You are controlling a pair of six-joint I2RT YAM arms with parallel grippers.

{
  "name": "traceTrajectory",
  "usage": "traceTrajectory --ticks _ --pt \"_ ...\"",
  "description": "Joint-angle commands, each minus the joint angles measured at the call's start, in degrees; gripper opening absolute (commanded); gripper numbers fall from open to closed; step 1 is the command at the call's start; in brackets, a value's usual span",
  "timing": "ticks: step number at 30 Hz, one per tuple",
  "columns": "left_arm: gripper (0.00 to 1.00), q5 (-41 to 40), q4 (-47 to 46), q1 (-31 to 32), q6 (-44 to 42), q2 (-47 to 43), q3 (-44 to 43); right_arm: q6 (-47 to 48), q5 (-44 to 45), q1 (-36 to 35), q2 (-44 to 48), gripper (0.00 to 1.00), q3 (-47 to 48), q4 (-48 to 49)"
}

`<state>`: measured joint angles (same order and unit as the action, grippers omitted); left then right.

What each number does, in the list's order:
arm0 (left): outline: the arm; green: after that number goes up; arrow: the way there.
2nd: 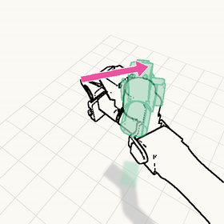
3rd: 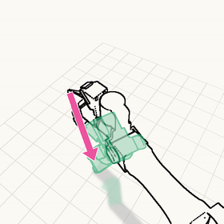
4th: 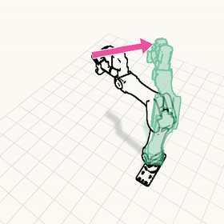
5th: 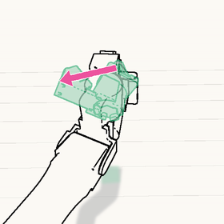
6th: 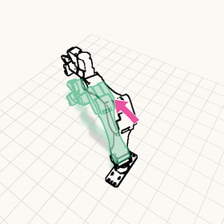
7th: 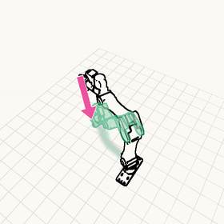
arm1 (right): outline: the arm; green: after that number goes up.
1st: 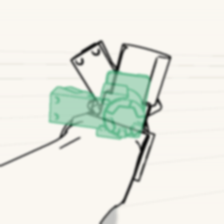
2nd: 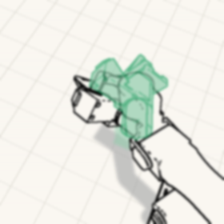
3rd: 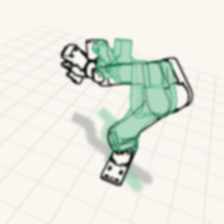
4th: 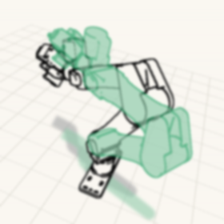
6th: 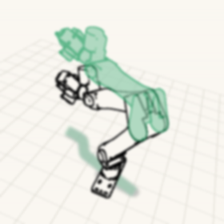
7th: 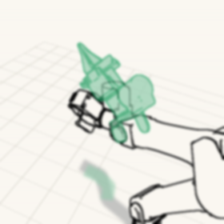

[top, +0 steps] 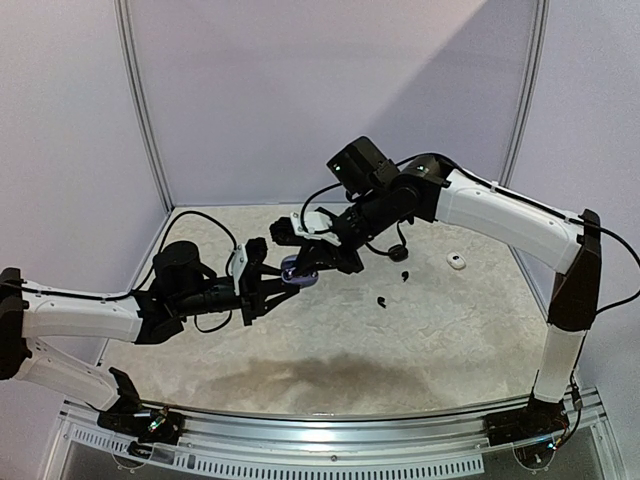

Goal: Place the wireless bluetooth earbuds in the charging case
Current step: Insert the left earbud into the left side groove of the charging case.

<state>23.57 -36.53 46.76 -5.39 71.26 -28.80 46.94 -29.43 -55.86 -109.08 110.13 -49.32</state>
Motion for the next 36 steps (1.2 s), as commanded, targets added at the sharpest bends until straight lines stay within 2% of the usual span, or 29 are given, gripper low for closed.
traceTrajectory --ticks 1,16,28,36 --pt "0.0 -0.11 -1.0 0.82 -0.37 -0.6 -0.84 0.36 1.78 -0.39 -1.92 0.13 1.17 -1.66" --pt "0.0 -0.19 -1.17 0.84 -0.32 -0.83 -0.42 0.68 1.77 -0.39 -0.84 0.22 1.52 -0.92" --pt "0.0 -0.26 -1.17 0.86 -0.05 -1.43 0.23 -0.74 -1.52 -0.06 1.72 0.3 0.26 4.92" --pt "0.0 -0.37 -1.22 0.87 -0.02 -1.48 0.41 -0.44 -2.12 -0.1 1.44 0.23 0.26 4.55"
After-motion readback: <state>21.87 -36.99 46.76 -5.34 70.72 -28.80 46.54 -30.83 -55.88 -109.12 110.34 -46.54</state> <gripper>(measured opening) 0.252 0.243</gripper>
